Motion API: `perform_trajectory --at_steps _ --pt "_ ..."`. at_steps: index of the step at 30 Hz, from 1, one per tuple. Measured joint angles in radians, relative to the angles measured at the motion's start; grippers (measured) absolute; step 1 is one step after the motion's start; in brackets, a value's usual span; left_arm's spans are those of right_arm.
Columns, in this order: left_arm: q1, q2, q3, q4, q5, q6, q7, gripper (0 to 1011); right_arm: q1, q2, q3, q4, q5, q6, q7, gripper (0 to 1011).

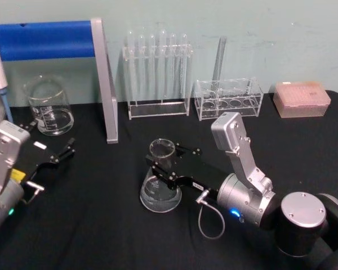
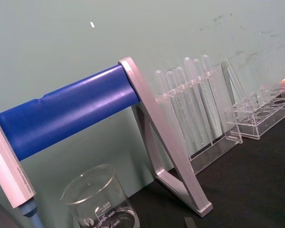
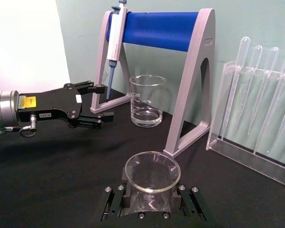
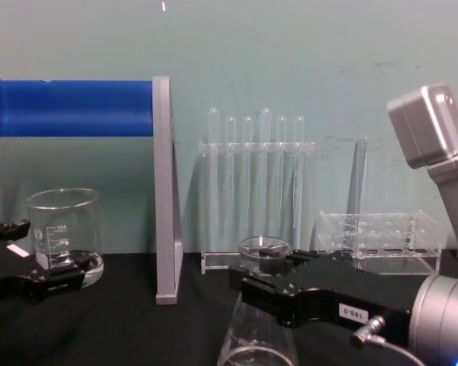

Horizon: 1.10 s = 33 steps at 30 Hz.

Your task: Grasp the erlenmeyer flask with one hand, shake it three times, then place it back.

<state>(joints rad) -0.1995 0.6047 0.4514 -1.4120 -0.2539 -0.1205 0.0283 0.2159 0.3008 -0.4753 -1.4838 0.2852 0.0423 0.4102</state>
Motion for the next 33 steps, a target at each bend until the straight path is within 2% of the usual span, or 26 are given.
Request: perform_trajectory --at_steps 16,23,24,29,30,33 --pt "0.0 0.0 0.0 0.0 0.0 0.0 0.0 1001 0.0 0.001 0.0 -0.002 -0.003 0.003 -0.002 457" --pt "0.0 0.0 0.0 0.0 0.0 0.0 0.0 1001 0.0 0.001 0.0 -0.002 -0.003 0.003 -0.002 627" --pt "0.0 0.0 0.0 0.0 0.0 0.0 0.0 1001 0.0 0.001 0.0 -0.002 -0.003 0.003 -0.002 697" --pt "0.0 0.0 0.0 0.0 0.0 0.0 0.0 1001 0.0 0.001 0.0 -0.002 -0.003 0.003 -0.002 823" --pt "0.0 0.0 0.0 0.0 0.0 0.0 0.0 1001 0.0 0.001 0.0 -0.002 -0.003 0.003 -0.002 882" --pt "0.0 0.0 0.0 0.0 0.0 0.0 0.0 1001 0.0 0.001 0.0 -0.002 -0.003 0.003 -0.002 931"
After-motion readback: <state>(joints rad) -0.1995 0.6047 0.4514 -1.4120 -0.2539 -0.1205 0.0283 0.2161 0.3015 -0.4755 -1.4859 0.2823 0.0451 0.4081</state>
